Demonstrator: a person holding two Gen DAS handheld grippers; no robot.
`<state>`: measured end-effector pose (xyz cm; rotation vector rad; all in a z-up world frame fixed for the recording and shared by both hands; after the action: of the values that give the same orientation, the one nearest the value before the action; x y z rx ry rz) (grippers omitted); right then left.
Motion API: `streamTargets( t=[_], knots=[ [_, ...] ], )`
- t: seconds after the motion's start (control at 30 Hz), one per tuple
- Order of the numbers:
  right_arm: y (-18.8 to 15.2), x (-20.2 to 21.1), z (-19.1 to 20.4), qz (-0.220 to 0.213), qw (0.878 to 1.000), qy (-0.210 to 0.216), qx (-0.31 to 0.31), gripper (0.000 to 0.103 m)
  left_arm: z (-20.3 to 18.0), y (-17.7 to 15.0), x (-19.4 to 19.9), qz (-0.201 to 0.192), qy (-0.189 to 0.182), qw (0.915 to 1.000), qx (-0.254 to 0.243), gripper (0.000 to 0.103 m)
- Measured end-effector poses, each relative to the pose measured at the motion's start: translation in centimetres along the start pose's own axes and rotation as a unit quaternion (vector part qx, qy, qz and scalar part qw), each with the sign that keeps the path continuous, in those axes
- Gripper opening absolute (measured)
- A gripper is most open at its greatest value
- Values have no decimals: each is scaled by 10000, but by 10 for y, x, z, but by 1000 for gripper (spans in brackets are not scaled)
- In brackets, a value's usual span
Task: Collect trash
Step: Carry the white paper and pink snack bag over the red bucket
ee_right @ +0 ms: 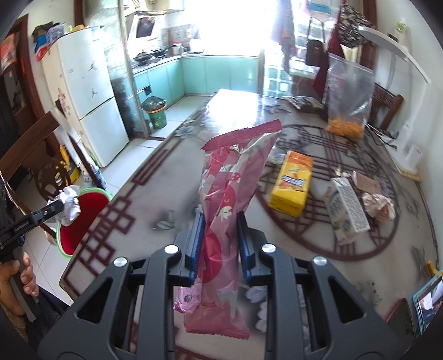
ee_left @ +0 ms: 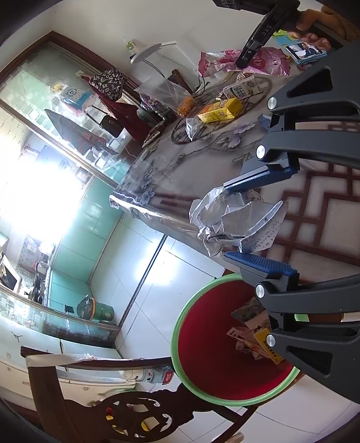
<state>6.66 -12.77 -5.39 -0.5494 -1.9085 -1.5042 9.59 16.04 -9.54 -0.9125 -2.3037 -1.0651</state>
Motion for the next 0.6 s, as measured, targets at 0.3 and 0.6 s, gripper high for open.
streamTargets(
  t=[0.3,0.6],
  knots=[
    [11,-17,47,87,9991,292,285,24,18,4,-2,-35,63,9998,189,43],
    [15,-28,84,207,9969,532,542,24,28,9,-1,-83,-15,9993,361,43]
  ],
)
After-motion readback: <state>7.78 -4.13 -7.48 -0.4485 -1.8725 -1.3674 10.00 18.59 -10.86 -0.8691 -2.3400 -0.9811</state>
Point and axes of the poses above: each gripper's, at about its wrist camera, not at the fingertips, and x roughly against the way its jaws point, z to its left, y to its top, the point moved 10 cm from there along -x, roughly the way its jaws point, and after that the axes turned 15 degrees about x, right-handed, at the moved point
